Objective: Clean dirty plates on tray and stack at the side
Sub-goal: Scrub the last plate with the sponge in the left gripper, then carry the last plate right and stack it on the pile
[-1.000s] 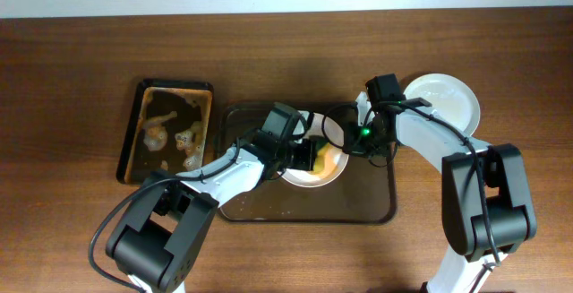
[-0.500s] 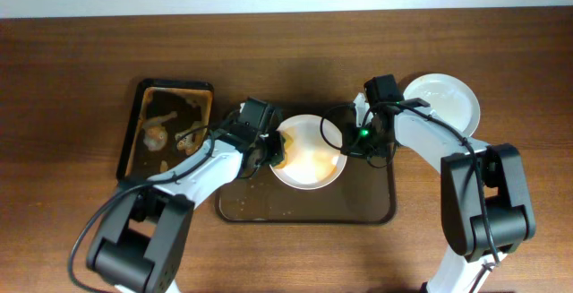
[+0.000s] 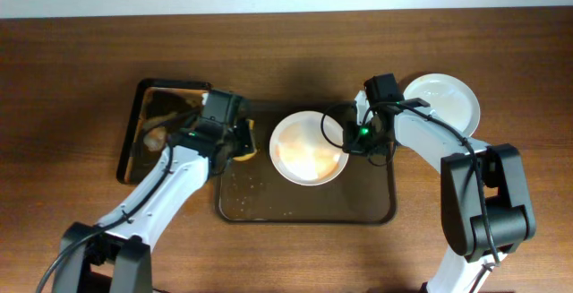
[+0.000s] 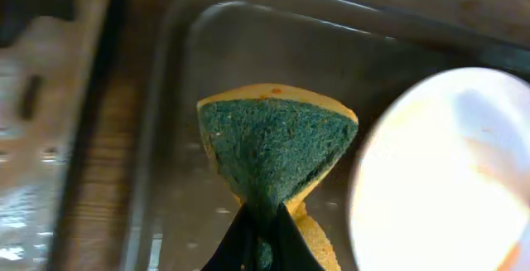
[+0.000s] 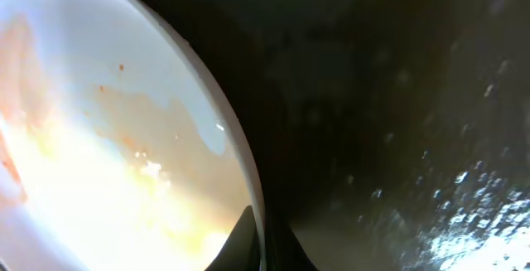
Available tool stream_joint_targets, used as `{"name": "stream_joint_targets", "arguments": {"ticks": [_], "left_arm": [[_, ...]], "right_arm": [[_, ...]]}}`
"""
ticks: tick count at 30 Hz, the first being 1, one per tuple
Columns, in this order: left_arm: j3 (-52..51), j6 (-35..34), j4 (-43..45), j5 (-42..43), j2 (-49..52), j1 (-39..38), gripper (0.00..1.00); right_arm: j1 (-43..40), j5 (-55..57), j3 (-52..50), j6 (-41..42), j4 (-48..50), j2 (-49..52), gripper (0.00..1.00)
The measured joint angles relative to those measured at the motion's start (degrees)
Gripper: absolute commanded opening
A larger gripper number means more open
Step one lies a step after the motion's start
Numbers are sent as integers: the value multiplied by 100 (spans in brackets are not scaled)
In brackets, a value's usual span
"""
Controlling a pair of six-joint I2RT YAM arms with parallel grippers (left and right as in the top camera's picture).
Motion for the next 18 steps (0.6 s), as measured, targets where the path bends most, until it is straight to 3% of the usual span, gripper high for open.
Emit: {"name": "stream_joint_targets", "arguments": {"ticks": [7,12,18], "left_arm": [[-4,476,-203,-92,-306,544,0],[-4,691,-595,-269,-726,1021,0],[-4,1121,-649,-369,-728,1790,0]], "right_arm": [[0,409,345,-382,-619,-90,4],[0,933,658,-564,-905,-1054,4],[457,2750,739,-743,-1126,-1947,4]]}}
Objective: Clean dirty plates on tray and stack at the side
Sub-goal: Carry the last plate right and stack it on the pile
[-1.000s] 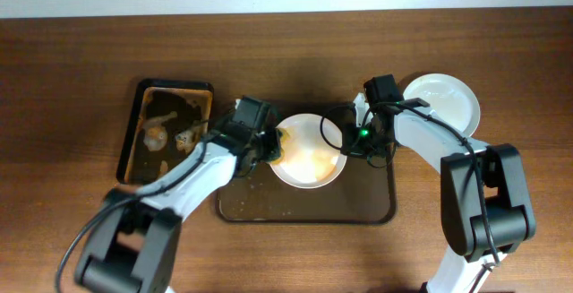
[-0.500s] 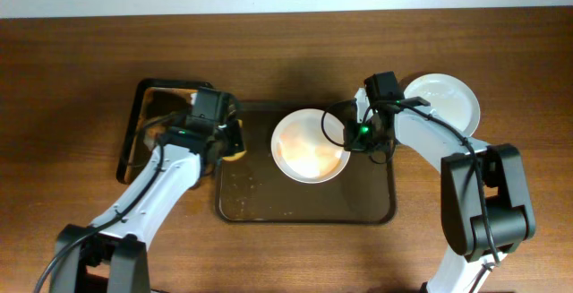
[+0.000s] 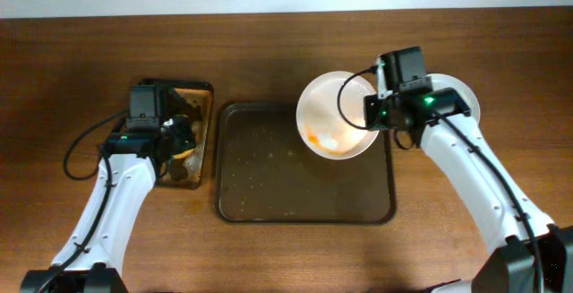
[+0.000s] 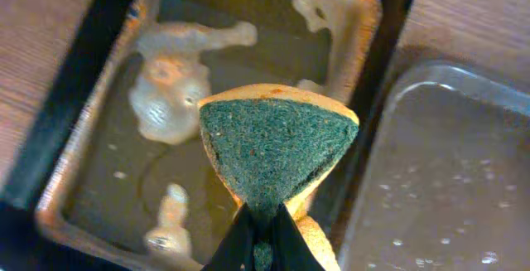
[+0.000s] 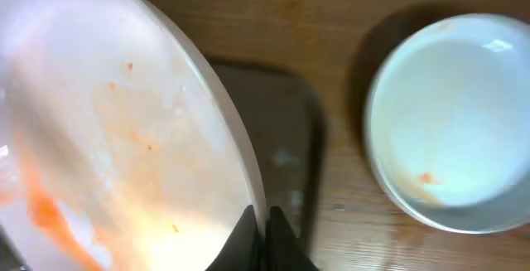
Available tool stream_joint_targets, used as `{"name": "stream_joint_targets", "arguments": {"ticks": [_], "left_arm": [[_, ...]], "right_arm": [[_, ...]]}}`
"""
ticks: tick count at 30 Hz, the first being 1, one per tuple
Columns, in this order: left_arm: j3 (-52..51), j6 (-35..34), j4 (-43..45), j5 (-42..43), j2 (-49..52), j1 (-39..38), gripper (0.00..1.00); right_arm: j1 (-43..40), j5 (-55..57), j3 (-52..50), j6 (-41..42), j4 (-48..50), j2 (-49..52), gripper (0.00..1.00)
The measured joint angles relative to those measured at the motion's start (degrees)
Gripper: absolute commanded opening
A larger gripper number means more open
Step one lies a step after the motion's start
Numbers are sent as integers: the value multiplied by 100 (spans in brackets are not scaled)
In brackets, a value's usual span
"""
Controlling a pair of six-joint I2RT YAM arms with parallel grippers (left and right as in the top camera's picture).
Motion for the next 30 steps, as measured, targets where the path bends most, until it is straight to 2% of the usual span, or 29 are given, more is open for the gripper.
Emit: {"name": "stream_joint_targets", "arguments": {"ticks": [6,9,11,16,21,25,30], "left_arm": [[0,772,48,199,0,391,0],[0,979,173,275,0,437,0],[0,1106,229,308,0,435,0],[0,1130,232,308,0,435,0],[0,1147,234,308,0,435,0],[0,1150,236,308,0,435,0],[0,1150,260,310,0,435,0]], "right_arm": [[1665,2527,-2,-90,243,0,4],[2159,3292,-2,-101,286,0,4],[2450,3847,-2,-114,343,0,4],[2481,4304,-2,-111,409,0,4],[2479,4406,-2,-81,431,0,4],[2232,4087,-2,450,387,0,4],[669,2205,-2,1078,367,-2,4]]}}
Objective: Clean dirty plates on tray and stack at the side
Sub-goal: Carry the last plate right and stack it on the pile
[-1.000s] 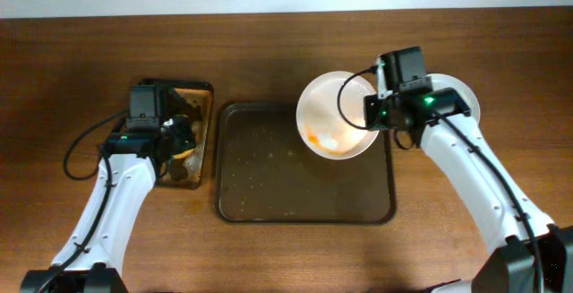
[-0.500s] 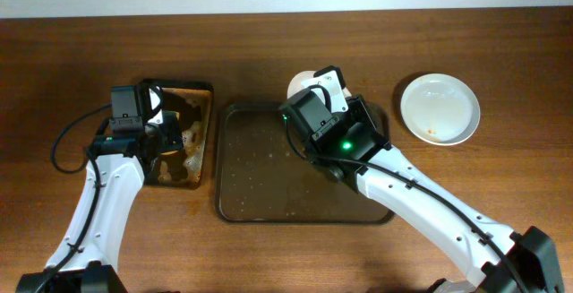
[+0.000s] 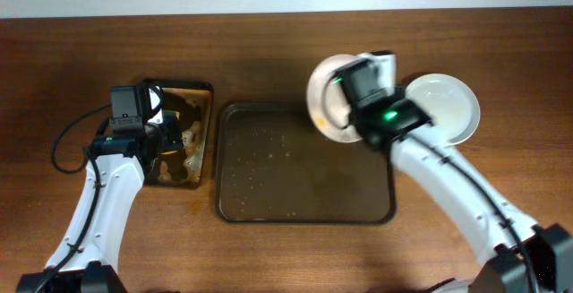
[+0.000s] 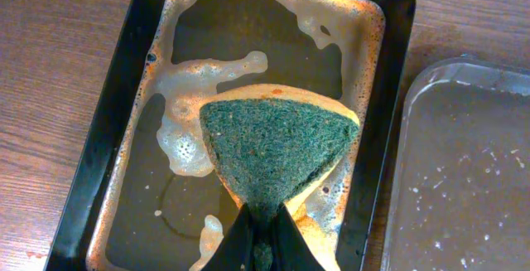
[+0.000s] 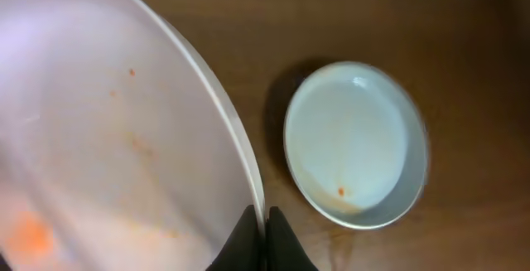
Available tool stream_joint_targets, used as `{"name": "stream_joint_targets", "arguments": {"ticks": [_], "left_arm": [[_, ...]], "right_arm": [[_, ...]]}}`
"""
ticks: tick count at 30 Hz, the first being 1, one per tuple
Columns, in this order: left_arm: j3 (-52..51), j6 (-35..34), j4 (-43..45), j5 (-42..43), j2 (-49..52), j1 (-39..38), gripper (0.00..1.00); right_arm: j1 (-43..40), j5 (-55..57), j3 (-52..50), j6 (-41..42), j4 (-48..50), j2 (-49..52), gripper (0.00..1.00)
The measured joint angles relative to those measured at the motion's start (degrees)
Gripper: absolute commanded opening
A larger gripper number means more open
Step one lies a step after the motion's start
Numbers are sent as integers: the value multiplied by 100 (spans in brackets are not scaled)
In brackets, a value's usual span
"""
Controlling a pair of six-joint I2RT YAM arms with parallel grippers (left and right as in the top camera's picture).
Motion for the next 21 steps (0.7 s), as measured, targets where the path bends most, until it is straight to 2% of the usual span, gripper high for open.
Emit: {"name": "stream_joint_targets", "arguments": {"ticks": [4,7,14,18,20,21], "left_arm": [[0,0,15,0,0,0,0],[0,0,74,2,0,0,0],[0,0,479,17,9,0,0],[0,0,588,17,190,0,0],[0,0,595,17,334,0,0],[0,0,599,17,367,0,0]], "right_arm": [[-1414,-1314,0,278,-66,0,4],[-2413,-1851,0,420,-87,2,4],[-3720,-2144,0,481,-50,450,5],[-4006,-2367,0,463,245,715,25],[-4083,-2468,0,485,411,728,46],[-4100,-2509,0,476,420,728,50]]}}
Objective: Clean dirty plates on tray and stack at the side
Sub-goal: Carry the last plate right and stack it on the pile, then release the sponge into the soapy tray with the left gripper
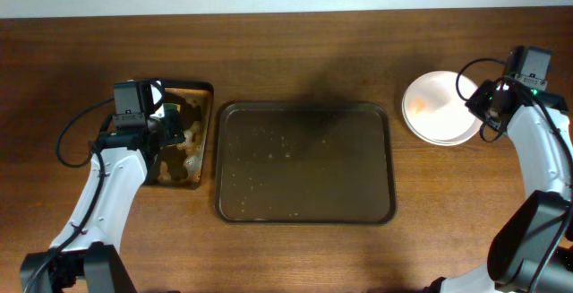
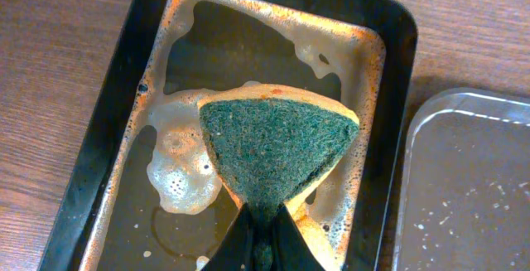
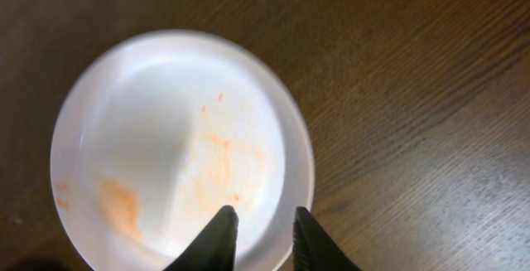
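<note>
A white plate (image 1: pixel 438 107) with orange smears (image 3: pixel 178 151) lies on the wood to the right of the big tray (image 1: pixel 304 211); what is under it does not show. My right gripper (image 3: pixel 261 221) is open, its fingertips (image 3: pixel 222 220) astride the plate's near rim; in the overhead view it (image 1: pixel 490 105) is at the plate's right edge. My left gripper (image 2: pixel 263 239) is shut on a yellow sponge with a green scouring face (image 2: pixel 277 145), held over the small black pan of foamy water (image 2: pixel 397 72). The big tray holds only drops and crumbs.
The foamy pan (image 1: pixel 202 136) stands just left of the big tray, both rims close together. Bare wood lies in front of and behind them. The right arm (image 1: pixel 542 163) runs down the table's right edge and the left arm (image 1: pixel 107 194) along the front left.
The right gripper held the smeared plate tilted over the tray's far right corner. Now that plate lies where the other white plate stood, and the gripper is open. The left gripper barely moved.
First the smeared plate lay on the tray, the right gripper shut on its rim and the sponge beside it. Then the plate was lifted at the tray's far right and the sponge hung over the foamy pan. Now the plate lies at the right, released.
</note>
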Available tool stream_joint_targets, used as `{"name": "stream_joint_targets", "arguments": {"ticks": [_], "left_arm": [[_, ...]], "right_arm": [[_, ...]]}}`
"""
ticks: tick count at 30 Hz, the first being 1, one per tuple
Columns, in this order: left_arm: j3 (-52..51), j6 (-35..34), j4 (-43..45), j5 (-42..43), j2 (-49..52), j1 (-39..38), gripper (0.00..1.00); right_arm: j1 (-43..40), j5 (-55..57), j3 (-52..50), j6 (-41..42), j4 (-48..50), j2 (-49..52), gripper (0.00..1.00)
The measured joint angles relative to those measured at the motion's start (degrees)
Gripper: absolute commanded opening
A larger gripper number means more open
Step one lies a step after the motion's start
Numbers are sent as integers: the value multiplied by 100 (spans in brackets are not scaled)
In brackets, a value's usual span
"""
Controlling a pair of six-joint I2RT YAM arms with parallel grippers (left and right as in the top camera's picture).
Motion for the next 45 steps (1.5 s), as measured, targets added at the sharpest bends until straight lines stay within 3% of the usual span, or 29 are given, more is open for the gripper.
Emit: {"name": "stream_joint_targets", "arguments": {"ticks": [4,9,15,17,18,19,22,29,30,31,32,34,40,45], "left_arm": [[0,127,26,2,7,0,0],[0,879,92,120,52,0,0],[0,1443,446,192,730,0,1],[0,1556,535,192,901,0,27],[0,1589,538,190,957,0,28],[0,1644,538,184,997,0,42],[0,1687,538,186,1084,0,100],[0,1687,487,186,894,0,100],[0,1626,490,197,721,0,100],[0,1458,496,310,334,0,100],[0,1338,490,382,173,0,100],[7,1067,308,487,-37,0,100],[24,269,-1851,645,-407,0,100],[-28,98,-2317,667,-1556,0,100]], "right_arm": [[-4,-568,0,-177,-181,2,53],[-4,-1858,9,-807,-1067,2,54],[-4,-2291,11,-1137,-1449,2,53],[-4,-2374,11,-1191,-1453,2,54],[-4,-2398,11,-1211,-1462,2,54],[-2,-2422,11,-1220,-1478,2,54],[42,-2483,11,-1268,-1502,2,54],[647,-2531,22,-1591,-1517,2,58],[765,-2540,61,-1733,-1558,2,71],[918,-2568,166,-1950,-1600,2,91],[1023,-2559,273,-2105,-1753,2,98],[1198,-2529,433,-2236,-2009,-4,98],[1423,-2107,664,-2393,-2811,-201,98],[1423,-1762,343,-2234,-2623,-1283,98]]}}
